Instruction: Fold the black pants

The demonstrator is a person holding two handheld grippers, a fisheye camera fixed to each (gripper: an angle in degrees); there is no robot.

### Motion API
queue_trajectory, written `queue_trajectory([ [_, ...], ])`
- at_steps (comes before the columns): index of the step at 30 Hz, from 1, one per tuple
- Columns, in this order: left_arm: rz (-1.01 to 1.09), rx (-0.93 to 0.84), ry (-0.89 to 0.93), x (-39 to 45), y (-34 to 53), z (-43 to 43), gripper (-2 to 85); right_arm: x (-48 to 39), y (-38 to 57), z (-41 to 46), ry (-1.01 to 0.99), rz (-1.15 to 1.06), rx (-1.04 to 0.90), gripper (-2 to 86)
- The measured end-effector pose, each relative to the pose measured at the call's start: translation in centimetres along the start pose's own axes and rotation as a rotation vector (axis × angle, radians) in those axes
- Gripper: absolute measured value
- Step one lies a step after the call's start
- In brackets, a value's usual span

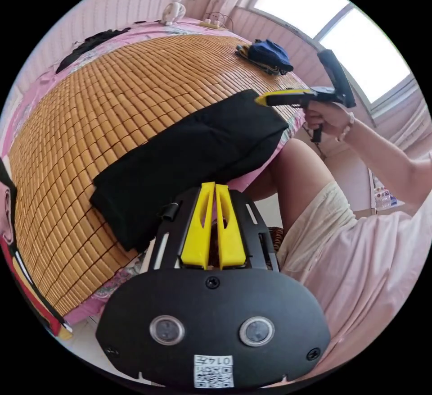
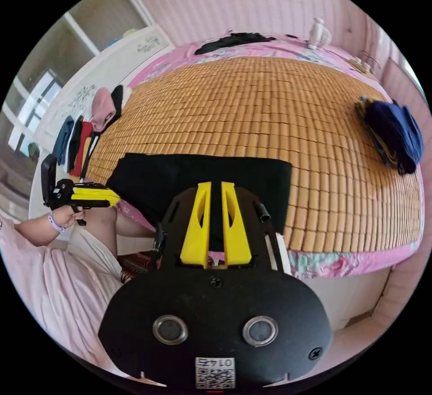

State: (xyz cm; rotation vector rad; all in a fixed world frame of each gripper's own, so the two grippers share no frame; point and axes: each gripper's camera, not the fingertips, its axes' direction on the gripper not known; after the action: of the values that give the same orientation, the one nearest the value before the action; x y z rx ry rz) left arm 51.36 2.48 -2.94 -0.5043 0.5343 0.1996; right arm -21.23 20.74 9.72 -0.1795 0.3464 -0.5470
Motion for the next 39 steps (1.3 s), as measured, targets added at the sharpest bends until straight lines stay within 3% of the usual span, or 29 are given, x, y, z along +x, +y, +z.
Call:
queue_trajectory([
  [3,-0.162,0.07,-0.074,-3.1,2.6,-1.9,-0.6,6.5,4.2,-2.8,0.078,0.198,0.037,13.8],
  [5,-0.246,0.081,-0.089,-4.7,3.7,-2.2,0.0,9.3,6.0,-2.2,0.012,0.269,-0.039,14.9],
  [10,-0.33,-0.002,-0.095,-7.1,5.1,0.0,3.4,11.2,8.1,-0.6,-0.125,0.306,-0.125,6.7],
  [15,-0.322,-0.014,-0.095,-7.7,5.3,0.9,3.5,13.1,9.0,-6.2,-0.3,0.357,0.072,2.3],
  [21,-0.309,0.039,0.097,-8.0,5.4,2.2,3.0,6.2,5.7,-15.2,-0.444,0.101,0.336,1.8],
  [26,-0.378,0.13,0.161,-9.1,8.2,0.5,4.0,-11.6,4.6,-10.6,-0.642,-0.314,0.134,3.5],
  [28,-0.408,0.172,0.136,-9.8,10.1,-0.8,4.0,-17.0,6.2,-6.0,-0.574,-0.475,-0.011,5.6],
  [29,-0.438,0.19,0.112,-10.5,11.4,-1.6,4.1,-18.9,7.3,-2.6,-0.444,-0.515,-0.131,6.4],
  [31,-0.472,0.2,0.094,-11.5,13.4,-2.5,4.4,-19.5,8.7,-0.2,-0.316,-0.498,-0.202,6.1],
  [34,-0.515,0.198,0.082,-12.8,15.6,-3.2,5.4,-17.4,10.4,-1.1,-0.408,-0.434,-0.171,8.1],
  [39,-0.537,0.237,0.143,-14.4,15.5,-2.0,6.7,-11.6,11.4,-3.0,-0.336,-0.275,-0.157,9.2],
])
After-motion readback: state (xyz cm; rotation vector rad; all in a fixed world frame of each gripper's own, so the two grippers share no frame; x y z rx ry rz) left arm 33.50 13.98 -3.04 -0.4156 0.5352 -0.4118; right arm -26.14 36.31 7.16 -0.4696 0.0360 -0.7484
